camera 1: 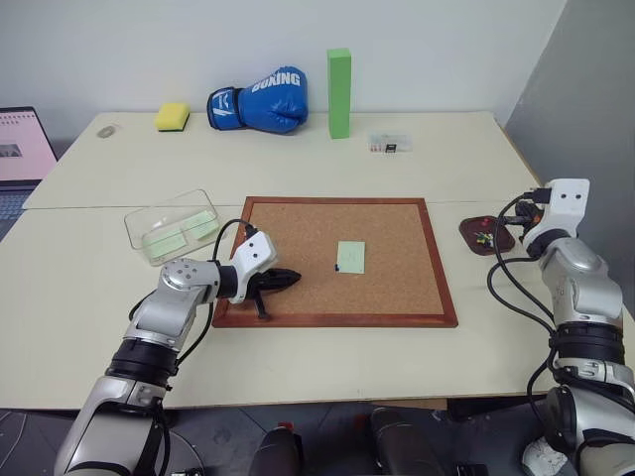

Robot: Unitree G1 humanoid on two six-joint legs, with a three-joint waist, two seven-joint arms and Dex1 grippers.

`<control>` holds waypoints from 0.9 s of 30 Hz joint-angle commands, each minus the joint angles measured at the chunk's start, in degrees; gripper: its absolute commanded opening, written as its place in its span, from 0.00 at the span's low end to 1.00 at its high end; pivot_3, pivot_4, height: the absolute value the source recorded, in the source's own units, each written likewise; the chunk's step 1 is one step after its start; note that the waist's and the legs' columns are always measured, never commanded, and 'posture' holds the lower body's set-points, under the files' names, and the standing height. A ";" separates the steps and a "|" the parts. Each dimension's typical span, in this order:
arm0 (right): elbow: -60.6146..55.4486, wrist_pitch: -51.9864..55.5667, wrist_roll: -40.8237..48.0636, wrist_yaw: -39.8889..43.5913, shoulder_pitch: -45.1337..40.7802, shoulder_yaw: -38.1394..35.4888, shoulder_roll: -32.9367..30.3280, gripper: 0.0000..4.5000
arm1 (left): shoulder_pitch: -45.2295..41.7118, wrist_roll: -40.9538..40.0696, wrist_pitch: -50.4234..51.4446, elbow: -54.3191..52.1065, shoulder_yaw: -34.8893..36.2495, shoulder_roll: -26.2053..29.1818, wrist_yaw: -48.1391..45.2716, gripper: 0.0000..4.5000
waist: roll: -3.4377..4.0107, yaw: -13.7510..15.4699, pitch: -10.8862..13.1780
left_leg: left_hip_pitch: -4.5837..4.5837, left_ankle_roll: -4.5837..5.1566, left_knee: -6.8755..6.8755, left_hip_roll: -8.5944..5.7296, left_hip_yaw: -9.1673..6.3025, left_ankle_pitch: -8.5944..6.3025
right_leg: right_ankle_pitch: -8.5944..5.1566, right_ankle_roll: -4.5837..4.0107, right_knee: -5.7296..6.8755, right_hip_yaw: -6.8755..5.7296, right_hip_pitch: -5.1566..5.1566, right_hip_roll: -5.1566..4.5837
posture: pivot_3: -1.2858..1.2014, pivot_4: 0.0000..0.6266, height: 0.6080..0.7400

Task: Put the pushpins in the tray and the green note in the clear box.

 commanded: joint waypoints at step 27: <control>15.56 -9.50 0.13 1.05 -2.98 0.81 1.94 0.27 | 2.15 2.00 1.79 0.90 -2.07 1.27 -0.45 0.00 | 0.00 -1.16 -0.01 | 0.04 0.00 -0.01 0.00 -0.01 0.00 | 0.00 0.01 -0.01 0.00 0.06 0.00 | 0.52 0.24 1.00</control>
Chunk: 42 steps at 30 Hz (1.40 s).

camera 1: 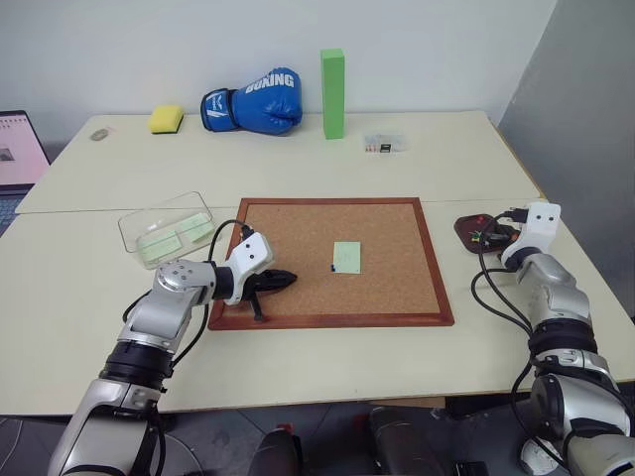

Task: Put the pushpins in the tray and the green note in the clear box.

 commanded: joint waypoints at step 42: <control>-39.48 5.18 6.96 29.50 8.40 21.95 1.35 0.84 | 0.40 1.97 0.28 3.54 -2.33 -0.13 -0.48 0.00 | 0.05 0.38 0.01 | -0.02 0.00 0.03 0.01 -0.06 0.01 | 0.00 0.01 0.06 -0.04 -0.04 0.01 | 0.52 0.24 1.00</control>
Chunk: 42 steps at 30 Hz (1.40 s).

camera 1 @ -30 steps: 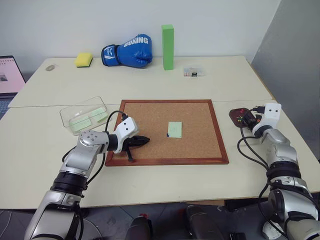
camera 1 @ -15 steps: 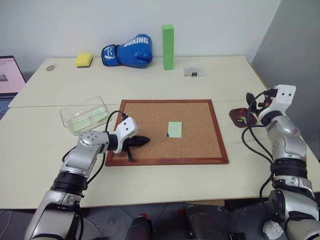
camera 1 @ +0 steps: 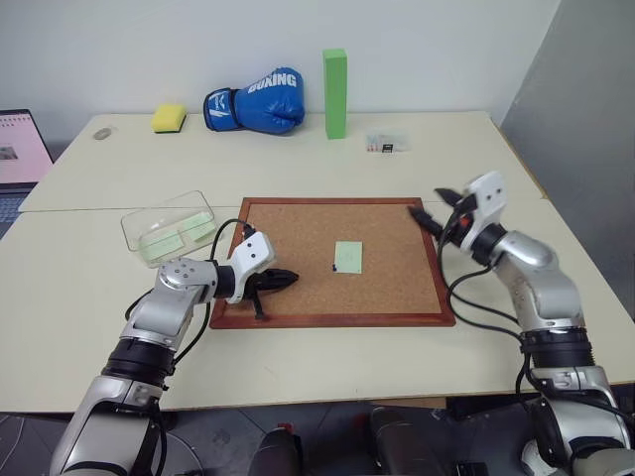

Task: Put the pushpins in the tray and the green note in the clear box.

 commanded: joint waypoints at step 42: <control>20.26 -9.54 -9.64 8.21 -8.46 12.95 14.90 0.19 | 3.79 1.62 2.97 -1.65 -1.51 0.49 0.49 0.00 | -0.01 -0.24 0.00 | -0.02 -0.01 -0.01 0.02 -0.07 0.00 | -0.01 -0.01 0.02 -0.07 -0.03 0.00 | 0.52 0.24 1.00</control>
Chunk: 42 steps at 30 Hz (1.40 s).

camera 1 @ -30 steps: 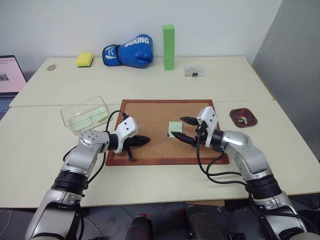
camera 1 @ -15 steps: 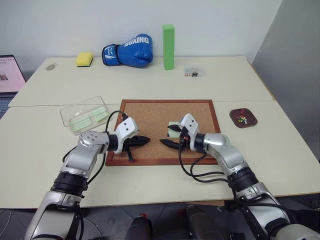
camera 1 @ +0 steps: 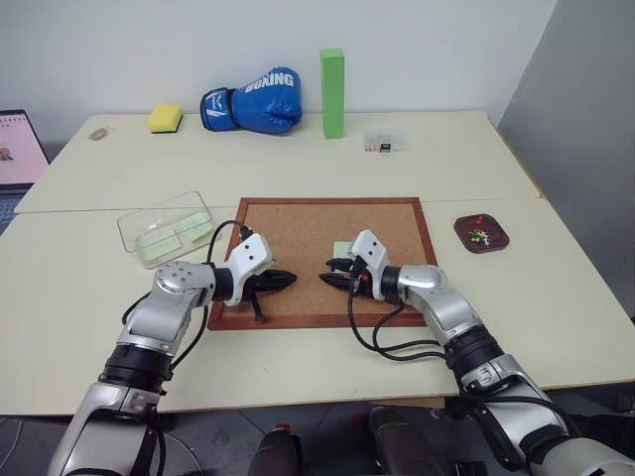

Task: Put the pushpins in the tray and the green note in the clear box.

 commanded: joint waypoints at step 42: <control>-26.35 23.04 15.84 2.68 -3.45 -11.02 -6.96 0.00 | -4.85 -6.94 0.83 -4.99 3.40 -1.49 -4.45 0.44 | -0.04 0.88 0.12 | -0.28 0.00 0.01 -0.01 -0.09 0.00 | 0.00 0.00 -0.08 -0.09 -0.14 -0.01 | 0.52 0.24 1.00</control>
